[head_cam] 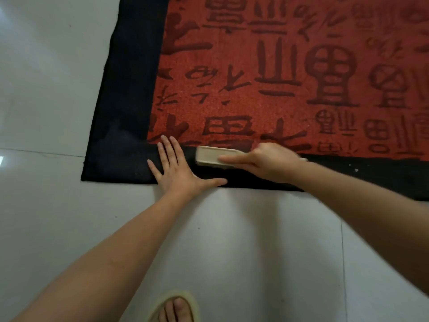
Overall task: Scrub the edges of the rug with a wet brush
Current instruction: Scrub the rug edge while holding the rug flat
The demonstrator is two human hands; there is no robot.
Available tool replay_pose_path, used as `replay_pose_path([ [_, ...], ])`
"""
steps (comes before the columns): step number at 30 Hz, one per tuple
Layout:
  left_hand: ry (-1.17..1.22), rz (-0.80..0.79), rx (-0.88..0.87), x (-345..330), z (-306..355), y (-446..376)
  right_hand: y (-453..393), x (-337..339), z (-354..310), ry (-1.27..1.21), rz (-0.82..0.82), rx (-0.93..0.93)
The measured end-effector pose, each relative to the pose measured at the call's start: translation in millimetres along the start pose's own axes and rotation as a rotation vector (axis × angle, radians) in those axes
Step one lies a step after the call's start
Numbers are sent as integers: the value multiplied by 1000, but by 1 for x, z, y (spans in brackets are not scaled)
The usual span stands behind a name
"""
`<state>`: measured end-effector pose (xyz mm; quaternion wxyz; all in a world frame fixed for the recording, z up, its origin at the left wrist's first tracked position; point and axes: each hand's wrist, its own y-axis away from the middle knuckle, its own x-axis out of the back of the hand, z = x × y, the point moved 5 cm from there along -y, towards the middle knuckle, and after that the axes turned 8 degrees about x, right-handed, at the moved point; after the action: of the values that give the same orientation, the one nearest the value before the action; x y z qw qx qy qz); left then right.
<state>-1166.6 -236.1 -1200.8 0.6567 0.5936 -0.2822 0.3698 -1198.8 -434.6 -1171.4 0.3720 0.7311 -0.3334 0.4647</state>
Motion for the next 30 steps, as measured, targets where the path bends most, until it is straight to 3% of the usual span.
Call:
replay_pose_path([
  [4, 18, 25, 10, -3, 3, 2, 61, 19, 27, -56, -34, -87],
  [9, 7, 9, 13, -2, 3, 2, -29, 5, -17, -58, -9, -70],
  [11, -2, 2, 3, -4, 2, 2, -12, 7, -3, -47, 17, -35],
  [15, -1, 6, -4, -2, 5, 3, 49, 13, 26, -113, 44, -147],
  [20, 6, 0, 9, -5, 3, 3, -27, -12, -21, -116, 93, -81],
  [25, -4, 27, -32, -5, 1, 1, 32, 12, 17, -194, 24, -101],
  [30, -2, 8, 0, -6, 2, 2, -26, -2, -19, -166, -11, -75],
])
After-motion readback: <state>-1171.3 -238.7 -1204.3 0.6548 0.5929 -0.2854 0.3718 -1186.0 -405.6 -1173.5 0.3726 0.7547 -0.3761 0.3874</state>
